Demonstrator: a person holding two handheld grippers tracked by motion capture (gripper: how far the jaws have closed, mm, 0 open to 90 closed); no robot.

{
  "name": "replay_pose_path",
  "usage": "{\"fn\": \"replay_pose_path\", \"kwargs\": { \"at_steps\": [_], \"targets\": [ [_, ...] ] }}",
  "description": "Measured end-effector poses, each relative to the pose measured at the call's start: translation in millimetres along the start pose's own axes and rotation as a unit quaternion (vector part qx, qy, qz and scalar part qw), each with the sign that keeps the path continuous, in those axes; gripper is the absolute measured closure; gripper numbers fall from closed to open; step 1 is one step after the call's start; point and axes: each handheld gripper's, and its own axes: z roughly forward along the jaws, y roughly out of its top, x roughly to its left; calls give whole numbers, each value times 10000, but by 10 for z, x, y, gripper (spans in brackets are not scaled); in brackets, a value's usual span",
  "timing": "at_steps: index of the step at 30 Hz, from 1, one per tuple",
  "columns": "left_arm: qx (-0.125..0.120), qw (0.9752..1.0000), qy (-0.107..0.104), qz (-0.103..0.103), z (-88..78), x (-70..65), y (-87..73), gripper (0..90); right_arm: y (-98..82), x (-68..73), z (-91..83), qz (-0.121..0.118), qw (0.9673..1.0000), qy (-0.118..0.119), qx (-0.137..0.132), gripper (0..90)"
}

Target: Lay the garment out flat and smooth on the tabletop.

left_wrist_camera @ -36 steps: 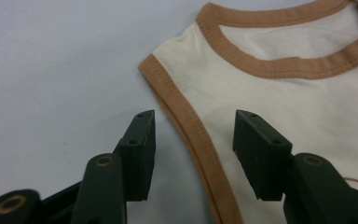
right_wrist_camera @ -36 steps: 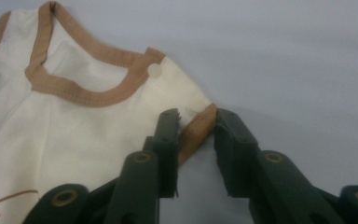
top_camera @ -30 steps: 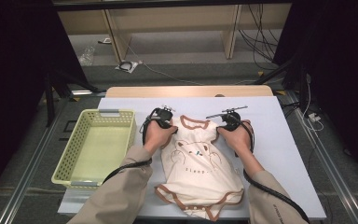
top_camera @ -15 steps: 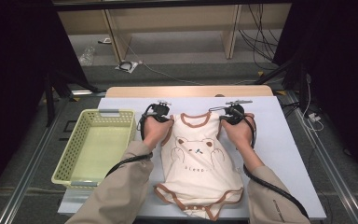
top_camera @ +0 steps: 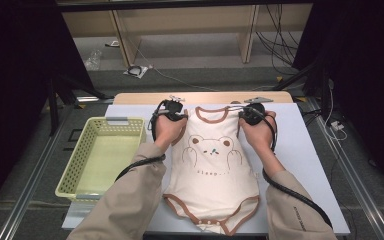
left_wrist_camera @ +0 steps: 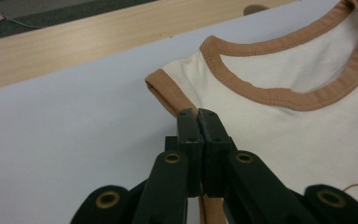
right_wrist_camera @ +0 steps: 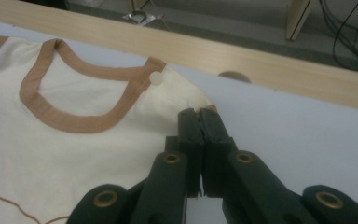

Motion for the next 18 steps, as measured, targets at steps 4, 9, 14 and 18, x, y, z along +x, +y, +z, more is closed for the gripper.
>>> {"fn": "replay_pose_path", "kwargs": {
  "at_steps": [4, 9, 14, 18],
  "targets": [
    [-199, 9995, 184, 152, -1, -3, 103, 864, 54, -9, 36, -130, 9994, -186, -272, 886],
    [25, 9974, 665, 261, 84, 18, 59, 560, 9, -18, 206, -349, 9993, -115, 80, 771],
    [182, 9976, 556, 362, 31, 5, -65, 499, -138, -31, 190, -351, 9988, 8, 329, 748],
    [410, 9972, 247, 569, -79, -57, -211, 496, -295, -57, 67, -397, 9976, 149, 547, 740]
  ]
}}
